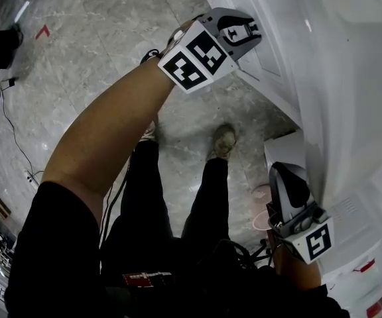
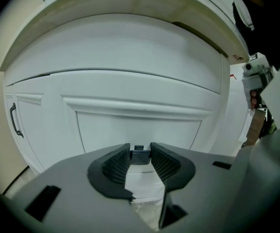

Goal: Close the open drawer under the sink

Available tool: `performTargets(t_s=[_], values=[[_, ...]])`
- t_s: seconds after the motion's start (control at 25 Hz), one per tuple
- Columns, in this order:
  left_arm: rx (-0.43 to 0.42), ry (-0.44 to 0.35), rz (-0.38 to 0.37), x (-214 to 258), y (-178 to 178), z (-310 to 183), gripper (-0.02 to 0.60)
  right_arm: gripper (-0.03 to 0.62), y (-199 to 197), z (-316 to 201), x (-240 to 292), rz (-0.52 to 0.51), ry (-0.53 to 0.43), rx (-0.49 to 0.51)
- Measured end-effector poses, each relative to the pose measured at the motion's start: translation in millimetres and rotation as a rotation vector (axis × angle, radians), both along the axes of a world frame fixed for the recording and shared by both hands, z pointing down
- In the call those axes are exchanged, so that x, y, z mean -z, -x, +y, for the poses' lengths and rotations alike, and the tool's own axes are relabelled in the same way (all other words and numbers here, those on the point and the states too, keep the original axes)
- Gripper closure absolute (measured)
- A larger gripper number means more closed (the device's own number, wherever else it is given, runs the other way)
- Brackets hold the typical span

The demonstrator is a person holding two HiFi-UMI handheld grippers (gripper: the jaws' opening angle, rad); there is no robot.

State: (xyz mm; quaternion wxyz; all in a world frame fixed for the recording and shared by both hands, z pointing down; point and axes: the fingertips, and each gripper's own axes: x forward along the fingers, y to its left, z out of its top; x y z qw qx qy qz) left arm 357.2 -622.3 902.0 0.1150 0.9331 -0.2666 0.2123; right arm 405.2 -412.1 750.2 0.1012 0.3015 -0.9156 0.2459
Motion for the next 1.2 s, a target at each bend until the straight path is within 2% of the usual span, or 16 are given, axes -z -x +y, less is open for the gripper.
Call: performTargets(t_s=[0.24, 0.64, 0.8, 0.96, 1.2], values=[[-0.015, 0.011, 0.003, -1, -3, -3, 0.449, 0.592, -3, -2, 3, -0.002, 0.006, 0.000], [0.003, 0.019, -0.017, 1, -4, -8, 0.449, 0.592, -4, -1, 11, 0.002, 0.004, -0.005], [0.031, 0.048, -0.024, -1, -3, -9, 0.448, 0.592, -9, -2, 14, 0.006, -0.002, -0.020], [0.077, 0.082, -0.020, -1, 7, 2, 0.448, 0.592, -13, 5, 19, 0.013, -0.007, -0.032], [0.094, 0.078, -0.011, 27, 32, 25, 0.448, 0.592, -12, 4, 35, 0.018, -0.010, -0.045]])
